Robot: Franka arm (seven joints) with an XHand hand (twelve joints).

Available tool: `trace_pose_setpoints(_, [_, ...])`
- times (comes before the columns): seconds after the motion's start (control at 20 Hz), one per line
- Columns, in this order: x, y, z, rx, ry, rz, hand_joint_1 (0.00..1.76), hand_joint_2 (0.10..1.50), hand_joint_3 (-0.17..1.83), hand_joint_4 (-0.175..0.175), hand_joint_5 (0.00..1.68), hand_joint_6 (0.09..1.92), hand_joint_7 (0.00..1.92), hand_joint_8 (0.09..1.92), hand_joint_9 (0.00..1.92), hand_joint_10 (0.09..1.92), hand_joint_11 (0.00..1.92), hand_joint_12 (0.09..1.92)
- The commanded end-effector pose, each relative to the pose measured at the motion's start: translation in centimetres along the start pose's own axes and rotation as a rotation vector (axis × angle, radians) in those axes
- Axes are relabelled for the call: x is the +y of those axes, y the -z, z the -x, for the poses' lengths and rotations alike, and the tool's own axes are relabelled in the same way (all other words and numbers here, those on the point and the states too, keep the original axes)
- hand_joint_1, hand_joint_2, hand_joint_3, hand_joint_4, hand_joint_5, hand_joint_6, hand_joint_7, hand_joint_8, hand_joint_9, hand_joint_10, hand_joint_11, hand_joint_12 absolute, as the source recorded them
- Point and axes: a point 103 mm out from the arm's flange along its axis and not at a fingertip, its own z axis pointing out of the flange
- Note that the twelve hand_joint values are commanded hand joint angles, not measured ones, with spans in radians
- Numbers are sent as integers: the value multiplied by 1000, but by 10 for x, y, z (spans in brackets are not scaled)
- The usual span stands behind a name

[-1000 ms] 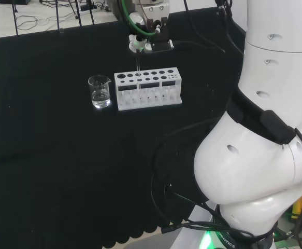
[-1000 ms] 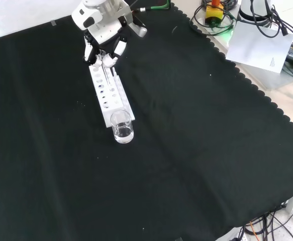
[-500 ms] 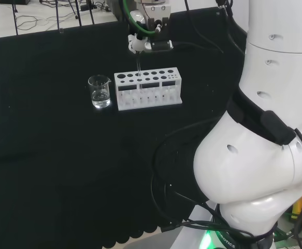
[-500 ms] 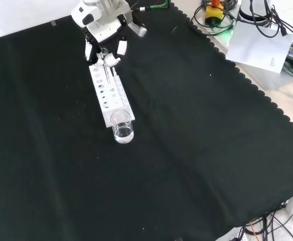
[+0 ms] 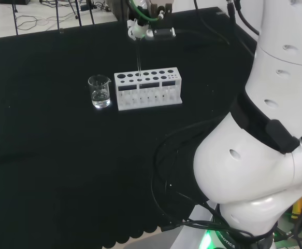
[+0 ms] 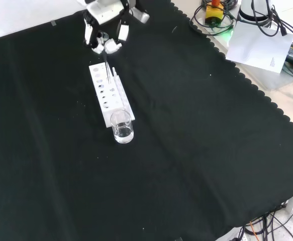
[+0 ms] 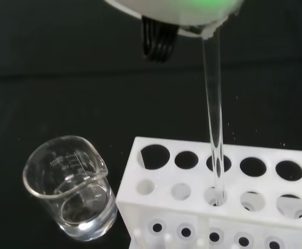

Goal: Take the glass rod from the white test tube rack.

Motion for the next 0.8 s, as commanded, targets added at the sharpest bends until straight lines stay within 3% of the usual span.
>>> trace_pose_setpoints(0.05, [-35, 39, -7, 7, 3, 45, 1291, 679, 882, -175, 937, 1112, 1110, 1315, 1392, 1195, 1522, 846])
trace_pose_setpoints(0.45, [-63, 74, -21, 19, 14, 84, 1292, 670, 894, -175, 947, 1104, 1115, 1314, 1401, 1189, 1527, 845])
trace_pose_setpoints(0.8, [-74, 78, -27, 45, 30, 113, 1294, 662, 900, -175, 955, 1093, 1122, 1304, 1408, 1178, 1529, 842])
